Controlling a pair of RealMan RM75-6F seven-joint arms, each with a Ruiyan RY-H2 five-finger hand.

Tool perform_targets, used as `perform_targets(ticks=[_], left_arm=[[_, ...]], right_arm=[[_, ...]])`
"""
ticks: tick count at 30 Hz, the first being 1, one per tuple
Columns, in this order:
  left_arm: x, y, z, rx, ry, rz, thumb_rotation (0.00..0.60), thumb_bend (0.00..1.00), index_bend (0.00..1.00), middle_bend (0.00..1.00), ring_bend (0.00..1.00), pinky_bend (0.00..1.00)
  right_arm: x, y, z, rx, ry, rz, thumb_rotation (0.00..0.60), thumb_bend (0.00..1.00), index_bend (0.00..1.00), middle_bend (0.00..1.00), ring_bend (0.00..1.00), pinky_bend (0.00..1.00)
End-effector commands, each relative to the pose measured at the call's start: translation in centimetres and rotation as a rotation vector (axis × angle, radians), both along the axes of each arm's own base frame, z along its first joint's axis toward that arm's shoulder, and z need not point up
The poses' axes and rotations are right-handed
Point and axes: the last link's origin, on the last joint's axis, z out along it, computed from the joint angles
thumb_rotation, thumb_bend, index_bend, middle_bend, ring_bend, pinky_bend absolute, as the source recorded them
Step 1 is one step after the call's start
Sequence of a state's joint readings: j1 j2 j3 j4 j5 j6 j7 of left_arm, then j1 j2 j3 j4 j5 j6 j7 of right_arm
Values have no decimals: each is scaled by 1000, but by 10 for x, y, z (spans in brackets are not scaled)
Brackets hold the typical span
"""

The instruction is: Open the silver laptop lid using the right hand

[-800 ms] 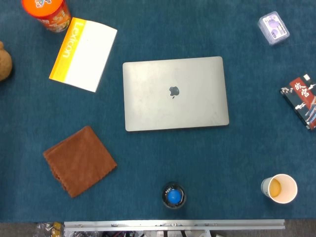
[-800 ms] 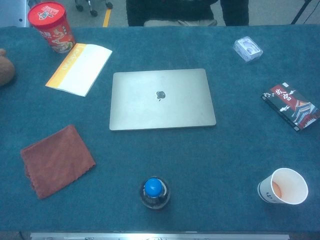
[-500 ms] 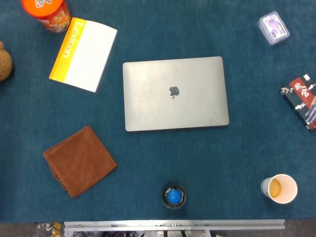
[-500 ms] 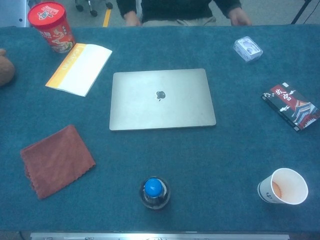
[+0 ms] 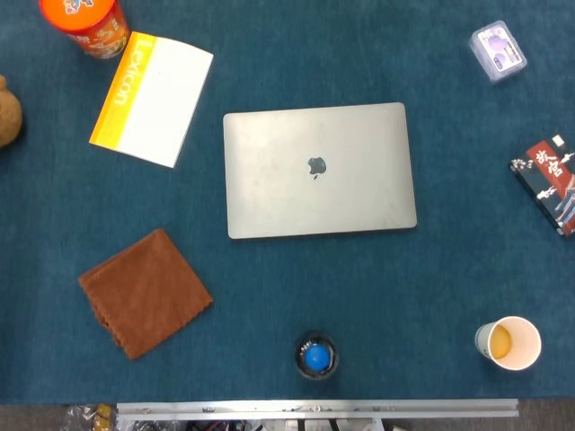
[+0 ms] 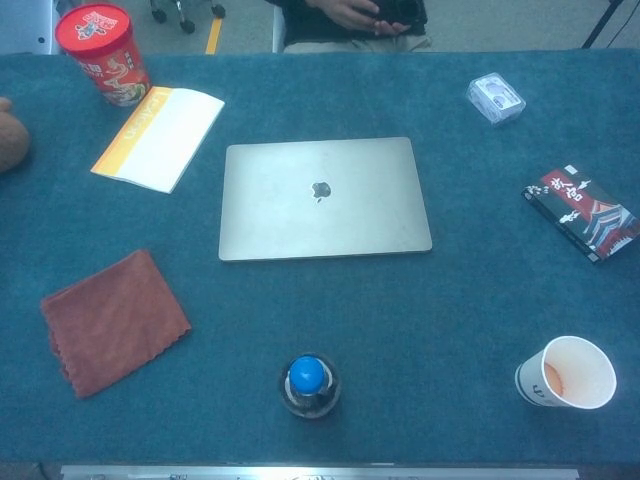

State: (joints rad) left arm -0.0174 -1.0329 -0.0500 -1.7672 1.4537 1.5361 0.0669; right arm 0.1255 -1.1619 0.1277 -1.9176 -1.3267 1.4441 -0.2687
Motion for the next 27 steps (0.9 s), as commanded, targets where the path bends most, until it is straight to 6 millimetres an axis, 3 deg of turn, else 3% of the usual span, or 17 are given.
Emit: perform_targets(ticks=[1, 4, 11, 27], left_arm=[[1, 1, 0, -2, 2, -4, 600, 224, 205, 233, 144, 95], [1, 1, 0, -2, 2, -6, 600, 224, 205, 233, 144, 95], [6, 2, 1, -27, 16, -24, 600, 224, 205, 231, 144, 95], [5, 8, 1, -28, 18, -52, 600, 224, 205, 213, 140, 95]], right_arm=[[8, -5, -1, 24, -19, 26, 600, 341, 19, 129, 0, 45], [12, -9, 0, 30, -17, 42, 600, 260, 19, 129, 0, 46], [50, -31, -13, 109, -8, 171, 600, 94, 19, 129, 0, 46], [113, -61, -85, 346, -26, 286, 600, 70, 19, 128, 0, 46]])
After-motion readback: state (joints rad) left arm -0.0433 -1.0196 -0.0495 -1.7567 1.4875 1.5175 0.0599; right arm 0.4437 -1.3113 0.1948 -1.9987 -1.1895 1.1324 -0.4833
